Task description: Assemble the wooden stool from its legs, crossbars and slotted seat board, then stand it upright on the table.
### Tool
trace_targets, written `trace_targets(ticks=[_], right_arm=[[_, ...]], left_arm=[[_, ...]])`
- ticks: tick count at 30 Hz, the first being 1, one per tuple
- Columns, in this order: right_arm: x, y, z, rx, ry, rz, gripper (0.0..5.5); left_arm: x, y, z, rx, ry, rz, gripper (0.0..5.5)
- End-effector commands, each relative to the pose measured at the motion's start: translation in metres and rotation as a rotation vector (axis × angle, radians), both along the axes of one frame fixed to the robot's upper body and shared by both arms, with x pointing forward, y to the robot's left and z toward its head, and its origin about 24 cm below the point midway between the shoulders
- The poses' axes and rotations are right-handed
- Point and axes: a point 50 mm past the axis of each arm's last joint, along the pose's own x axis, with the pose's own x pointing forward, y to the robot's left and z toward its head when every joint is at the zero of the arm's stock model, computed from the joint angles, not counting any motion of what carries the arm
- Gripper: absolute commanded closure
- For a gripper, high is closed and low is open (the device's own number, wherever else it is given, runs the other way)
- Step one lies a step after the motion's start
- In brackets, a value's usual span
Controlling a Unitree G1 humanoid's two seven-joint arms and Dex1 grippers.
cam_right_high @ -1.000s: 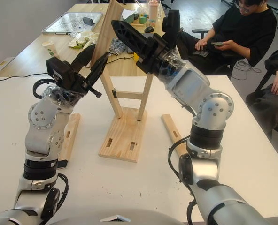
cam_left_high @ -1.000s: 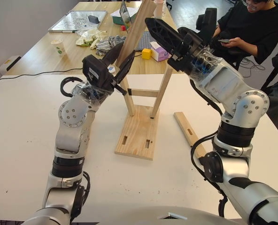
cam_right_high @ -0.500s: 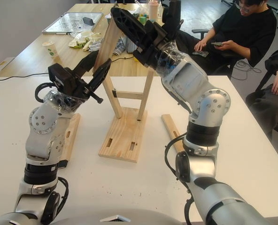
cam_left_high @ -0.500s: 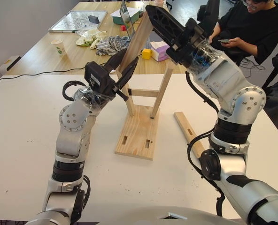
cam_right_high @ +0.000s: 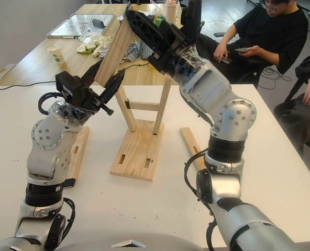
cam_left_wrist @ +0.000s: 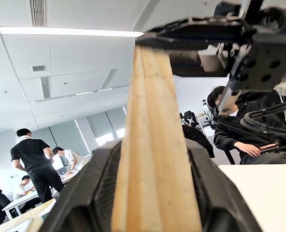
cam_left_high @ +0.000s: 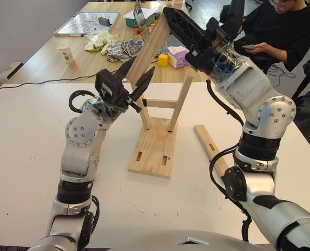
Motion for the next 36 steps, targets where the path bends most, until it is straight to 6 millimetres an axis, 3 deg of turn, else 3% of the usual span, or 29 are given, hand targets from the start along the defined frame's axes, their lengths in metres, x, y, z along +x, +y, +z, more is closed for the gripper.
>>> trace_targets(ticks=[1,4,6,10,15,18,24,31,36], right_arm=[[0.004,-0.008,0.008,-0.054,-0.082,-0.078,5.12],[0.009,-0.017,0.011,-0.020,-0.082,-0.117,5.12],[0.018,-0.027,0.010,0.103,0.008,-0.159,5.12],[0.031,-0.041,-0.011,0.360,0.237,-0.240,5.12],[0.031,-0.026,-0.029,0.556,0.364,-0.244,5.12],[0.031,-0.018,-0.028,0.612,0.384,-0.234,5.12],[0.028,-0.012,-0.026,0.607,0.386,-0.214,5.12],[0.027,-0.017,-0.020,0.640,0.371,-0.218,5.12],[0.026,-0.010,-0.025,0.624,0.393,-0.204,5.12]], left_arm=[[-0.003,0.005,-0.013,0.067,0.089,-0.024,3.08],[-0.006,0.017,-0.013,-0.038,0.197,-0.049,2.63],[-0.004,0.020,-0.005,-0.270,0.292,-0.075,2.56],[-0.004,0.003,0.006,-0.692,0.472,-0.206,2.56],[0.007,-0.038,0.023,-1.011,0.607,-0.345,2.56],[0.015,-0.057,0.032,-1.075,0.659,-0.393,2.56],[0.021,-0.070,0.034,-1.111,0.689,-0.405,2.56],[0.025,-0.072,0.030,-1.152,0.718,-0.392,2.56],[0.026,-0.076,0.052,-1.206,0.652,-0.468,2.56]])
